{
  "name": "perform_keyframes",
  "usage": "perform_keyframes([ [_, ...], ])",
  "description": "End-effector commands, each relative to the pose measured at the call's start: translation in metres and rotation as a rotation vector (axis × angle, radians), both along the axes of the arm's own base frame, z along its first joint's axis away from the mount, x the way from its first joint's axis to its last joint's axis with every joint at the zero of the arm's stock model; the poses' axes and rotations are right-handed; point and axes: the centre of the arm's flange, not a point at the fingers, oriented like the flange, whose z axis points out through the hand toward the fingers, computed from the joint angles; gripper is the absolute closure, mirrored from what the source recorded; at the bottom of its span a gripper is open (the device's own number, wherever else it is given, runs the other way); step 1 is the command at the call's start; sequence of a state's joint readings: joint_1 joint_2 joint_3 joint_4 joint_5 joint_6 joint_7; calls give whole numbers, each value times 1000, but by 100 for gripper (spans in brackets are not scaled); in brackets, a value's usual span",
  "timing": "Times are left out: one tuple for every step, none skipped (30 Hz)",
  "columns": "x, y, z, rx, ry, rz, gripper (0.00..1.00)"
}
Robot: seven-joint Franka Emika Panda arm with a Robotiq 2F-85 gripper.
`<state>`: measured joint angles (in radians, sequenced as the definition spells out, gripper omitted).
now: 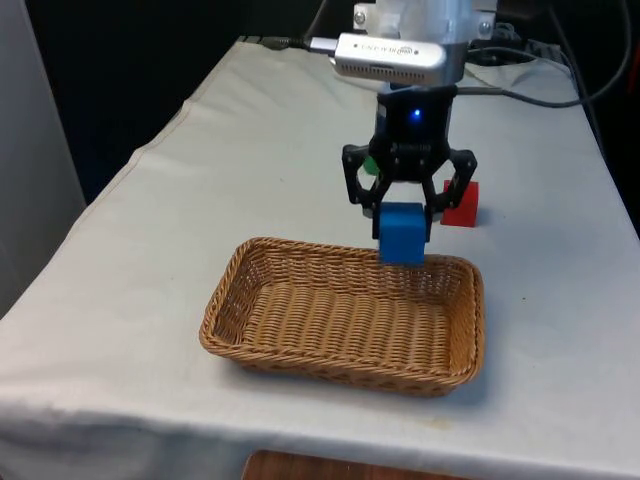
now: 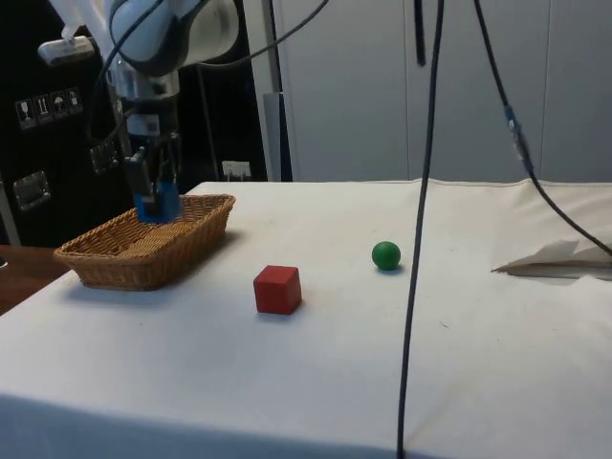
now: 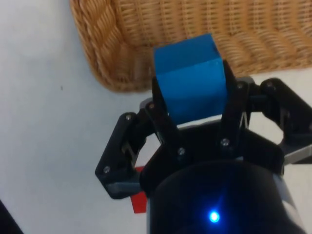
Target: Place all non-red objects into the basket.
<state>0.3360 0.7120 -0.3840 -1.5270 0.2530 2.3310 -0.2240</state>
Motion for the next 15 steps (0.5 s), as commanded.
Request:
perform_keyframes([
  [4, 0, -3, 4, 8, -3, 98],
  [9, 0, -6, 1, 3, -5, 98],
  [11, 0, -7, 0, 2, -6, 98],
  [14, 0, -8, -1, 0, -7, 98],
  [16, -1, -9, -2, -4, -7, 98],
  [12, 0, -8, -8, -11, -4, 98],
  [18, -2, -11, -4, -5, -8, 98],
  [20, -3, -13, -4, -6, -8, 98],
  [24, -5, -15, -7, -11, -9, 98],
  [26, -6, -17, -7, -14, -9, 98],
  [27, -8, -19, -9, -15, -9, 98],
  [29, -9, -21, -10, -16, -11, 98],
  [30, -10, -23, -10, -18, -11, 98],
  [31, -12, -25, -11, -19, -12, 98],
  [29, -10, -23, -18, -25, -12, 98],
])
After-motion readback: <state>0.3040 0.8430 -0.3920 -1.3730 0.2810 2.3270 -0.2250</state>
